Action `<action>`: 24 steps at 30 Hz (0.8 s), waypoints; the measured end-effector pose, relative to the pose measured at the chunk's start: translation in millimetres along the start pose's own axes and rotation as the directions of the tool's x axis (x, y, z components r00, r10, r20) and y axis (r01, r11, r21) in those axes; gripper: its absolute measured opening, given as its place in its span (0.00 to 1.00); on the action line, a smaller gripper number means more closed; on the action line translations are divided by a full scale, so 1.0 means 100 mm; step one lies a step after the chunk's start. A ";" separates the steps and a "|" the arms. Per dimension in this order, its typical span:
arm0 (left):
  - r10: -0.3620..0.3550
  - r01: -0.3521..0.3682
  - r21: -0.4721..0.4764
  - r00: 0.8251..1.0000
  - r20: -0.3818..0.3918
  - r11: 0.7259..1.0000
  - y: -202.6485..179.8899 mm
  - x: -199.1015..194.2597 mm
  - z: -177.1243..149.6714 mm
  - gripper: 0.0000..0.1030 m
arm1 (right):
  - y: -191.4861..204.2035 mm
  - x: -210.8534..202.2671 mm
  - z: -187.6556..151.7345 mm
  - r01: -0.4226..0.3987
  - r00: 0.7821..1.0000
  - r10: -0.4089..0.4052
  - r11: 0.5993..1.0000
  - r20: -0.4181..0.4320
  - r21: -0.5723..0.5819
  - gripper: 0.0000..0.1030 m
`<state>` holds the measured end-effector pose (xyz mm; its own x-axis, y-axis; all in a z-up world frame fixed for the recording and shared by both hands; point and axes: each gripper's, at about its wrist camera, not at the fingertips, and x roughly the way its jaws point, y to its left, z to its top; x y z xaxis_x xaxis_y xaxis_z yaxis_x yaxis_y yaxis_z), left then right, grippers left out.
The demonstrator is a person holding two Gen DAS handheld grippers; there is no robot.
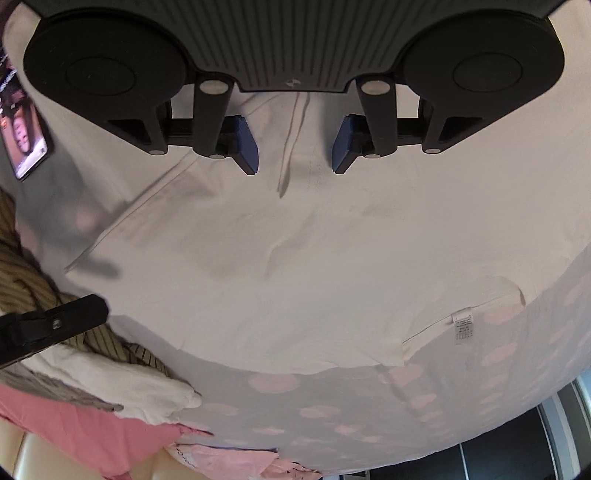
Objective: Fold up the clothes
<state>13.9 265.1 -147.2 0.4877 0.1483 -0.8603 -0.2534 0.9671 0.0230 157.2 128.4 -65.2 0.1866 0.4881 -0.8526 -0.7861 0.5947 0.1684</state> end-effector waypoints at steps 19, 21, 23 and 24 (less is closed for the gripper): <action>0.053 0.009 -0.252 0.970 0.238 0.968 0.77 -0.97 0.34 0.01 | -0.37 -0.07 -0.27 0.032 0.999 -0.031 0.998 -0.017 0.054 0.42; 0.066 0.016 -0.284 0.959 0.275 0.959 0.89 -1.13 0.38 0.01 | -0.36 -0.08 -0.29 0.029 0.999 -0.027 0.998 -0.021 0.053 0.42; 0.079 0.020 -0.309 0.949 0.305 0.951 0.98 -1.27 0.39 0.01 | -0.35 -0.07 -0.31 0.024 0.999 -0.023 0.998 -0.026 0.049 0.44; 0.084 0.023 -0.320 0.945 0.317 0.947 1.03 -1.33 0.40 0.01 | -0.34 -0.07 -0.32 0.020 0.999 -0.019 0.999 -0.030 0.043 0.45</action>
<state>-43.8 352.7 -10.4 0.7046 0.2869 -0.6491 -0.4961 0.8531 -0.1615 163.5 84.5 -80.8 0.1832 0.4574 -0.8702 -0.7559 0.6315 0.1728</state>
